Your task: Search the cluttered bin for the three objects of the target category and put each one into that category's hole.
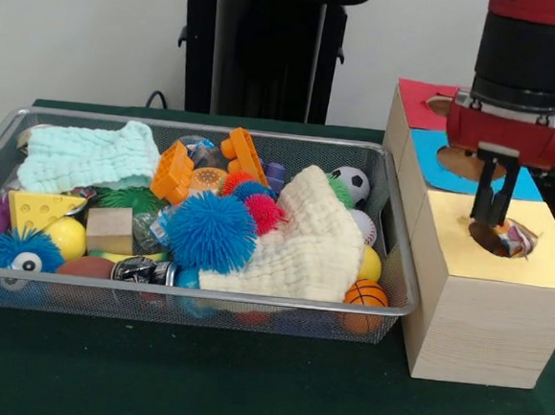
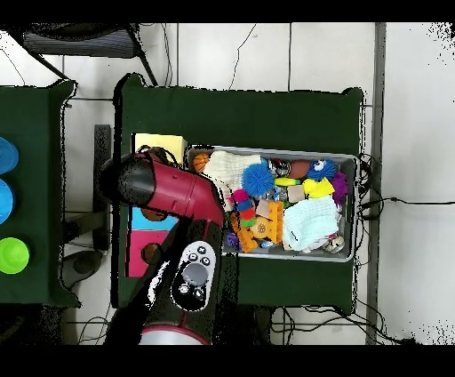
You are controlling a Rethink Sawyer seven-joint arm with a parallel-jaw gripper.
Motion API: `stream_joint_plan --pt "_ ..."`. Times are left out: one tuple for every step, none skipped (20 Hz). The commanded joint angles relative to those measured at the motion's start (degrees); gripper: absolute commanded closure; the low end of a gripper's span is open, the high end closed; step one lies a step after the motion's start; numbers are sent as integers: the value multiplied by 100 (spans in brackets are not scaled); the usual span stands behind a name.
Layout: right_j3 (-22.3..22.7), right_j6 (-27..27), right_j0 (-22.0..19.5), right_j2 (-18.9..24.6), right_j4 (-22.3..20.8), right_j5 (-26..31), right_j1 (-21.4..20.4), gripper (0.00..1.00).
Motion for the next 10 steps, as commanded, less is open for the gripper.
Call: stream_joint_plan --pt "748 158 -261 458 -411 559 -684 100" --pt "752 127 -303 454 -430 702 -772 100" --pt "755 97 -346 449 -450 845 -860 100" --pt "756 48 -428 478 -483 951 -933 100" --pt "759 -16 -507 516 -505 1030 -989 100" --pt "726 -82 -613 559 -539 1111 -1018 100" --pt "713 -179 -727 626 -581 1107 -1029 100" --pt "730 -274 -842 708 -654 1019 -1033 100" --pt "715 -398 -952 760 -711 938 -994 100" --pt "742 -500 -1094 849 -765 880 -978 100"
